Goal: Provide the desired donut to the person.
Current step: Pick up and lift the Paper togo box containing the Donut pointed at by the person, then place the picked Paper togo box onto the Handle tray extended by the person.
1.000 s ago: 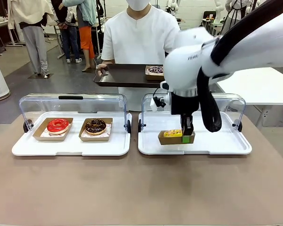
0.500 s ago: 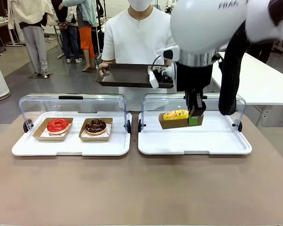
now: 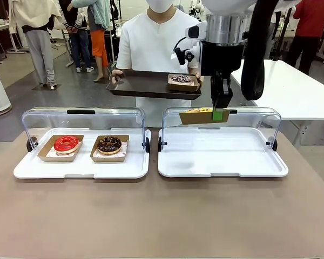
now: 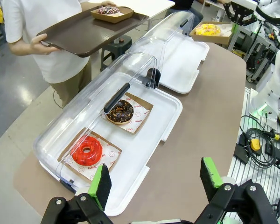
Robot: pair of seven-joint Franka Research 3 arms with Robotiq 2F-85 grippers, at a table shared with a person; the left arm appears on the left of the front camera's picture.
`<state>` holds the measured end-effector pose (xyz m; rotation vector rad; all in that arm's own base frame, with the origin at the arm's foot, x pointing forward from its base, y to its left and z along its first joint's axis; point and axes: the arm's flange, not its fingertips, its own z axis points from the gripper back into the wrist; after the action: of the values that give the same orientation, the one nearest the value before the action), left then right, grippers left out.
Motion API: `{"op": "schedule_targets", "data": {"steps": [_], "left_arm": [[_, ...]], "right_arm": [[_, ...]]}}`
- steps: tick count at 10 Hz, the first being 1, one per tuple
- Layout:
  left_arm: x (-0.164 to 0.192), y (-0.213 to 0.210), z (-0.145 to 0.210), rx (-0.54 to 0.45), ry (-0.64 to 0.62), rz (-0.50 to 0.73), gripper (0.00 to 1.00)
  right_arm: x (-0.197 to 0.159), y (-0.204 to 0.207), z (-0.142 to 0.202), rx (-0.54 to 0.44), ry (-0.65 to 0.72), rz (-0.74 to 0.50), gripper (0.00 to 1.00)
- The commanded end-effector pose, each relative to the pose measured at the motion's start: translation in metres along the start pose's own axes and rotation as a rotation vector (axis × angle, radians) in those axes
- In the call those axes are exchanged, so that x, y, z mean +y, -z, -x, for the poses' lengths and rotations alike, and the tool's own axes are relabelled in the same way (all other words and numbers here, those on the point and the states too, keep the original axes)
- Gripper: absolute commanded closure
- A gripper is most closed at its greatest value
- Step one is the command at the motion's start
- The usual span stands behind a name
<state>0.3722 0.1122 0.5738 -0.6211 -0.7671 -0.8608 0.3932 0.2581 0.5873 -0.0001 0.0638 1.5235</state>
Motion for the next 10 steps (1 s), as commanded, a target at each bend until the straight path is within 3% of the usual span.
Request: {"op": "schedule_targets", "data": {"steps": [1, 10], "left_arm": [[0.0002, 0.0006, -0.0012, -0.002, 0.0, -0.001, 0.0], [0.0002, 0.0006, -0.0012, -0.002, 0.0, -0.001, 0.0]], "right_arm": [[0.0103, -0.0033, 0.0006, 0.013, -0.01, 0.027, 1.0], [0.0103, -0.0033, 0.0006, 0.013, -0.01, 0.027, 1.0]]}}
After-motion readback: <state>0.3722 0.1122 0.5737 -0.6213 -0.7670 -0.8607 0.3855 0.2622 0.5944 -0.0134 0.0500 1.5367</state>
